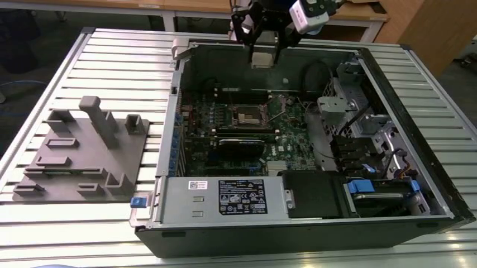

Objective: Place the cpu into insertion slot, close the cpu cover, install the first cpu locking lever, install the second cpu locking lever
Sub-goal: 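Place the cpu into insertion slot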

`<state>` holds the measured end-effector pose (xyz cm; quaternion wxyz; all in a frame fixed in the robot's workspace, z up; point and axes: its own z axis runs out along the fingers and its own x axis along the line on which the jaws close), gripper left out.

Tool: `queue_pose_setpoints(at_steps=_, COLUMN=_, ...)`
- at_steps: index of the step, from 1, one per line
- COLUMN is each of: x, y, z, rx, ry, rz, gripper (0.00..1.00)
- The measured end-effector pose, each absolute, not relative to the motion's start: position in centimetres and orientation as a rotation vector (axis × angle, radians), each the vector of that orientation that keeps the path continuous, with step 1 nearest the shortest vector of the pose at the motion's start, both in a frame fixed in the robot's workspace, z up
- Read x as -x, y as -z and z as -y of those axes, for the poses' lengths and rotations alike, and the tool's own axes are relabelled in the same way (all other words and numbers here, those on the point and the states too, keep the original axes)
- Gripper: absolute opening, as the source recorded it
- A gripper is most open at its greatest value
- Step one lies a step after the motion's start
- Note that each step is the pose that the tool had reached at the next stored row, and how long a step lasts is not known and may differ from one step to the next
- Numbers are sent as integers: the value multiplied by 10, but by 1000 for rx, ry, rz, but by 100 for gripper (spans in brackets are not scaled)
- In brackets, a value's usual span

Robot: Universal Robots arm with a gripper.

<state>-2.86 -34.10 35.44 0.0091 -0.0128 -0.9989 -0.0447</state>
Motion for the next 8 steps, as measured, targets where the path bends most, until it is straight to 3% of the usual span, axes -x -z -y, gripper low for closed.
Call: queue_pose_setpoints(at_steps=8, x=29, y=-351, z=341, rx=40, ry=139, rz=3120, gripper=54)
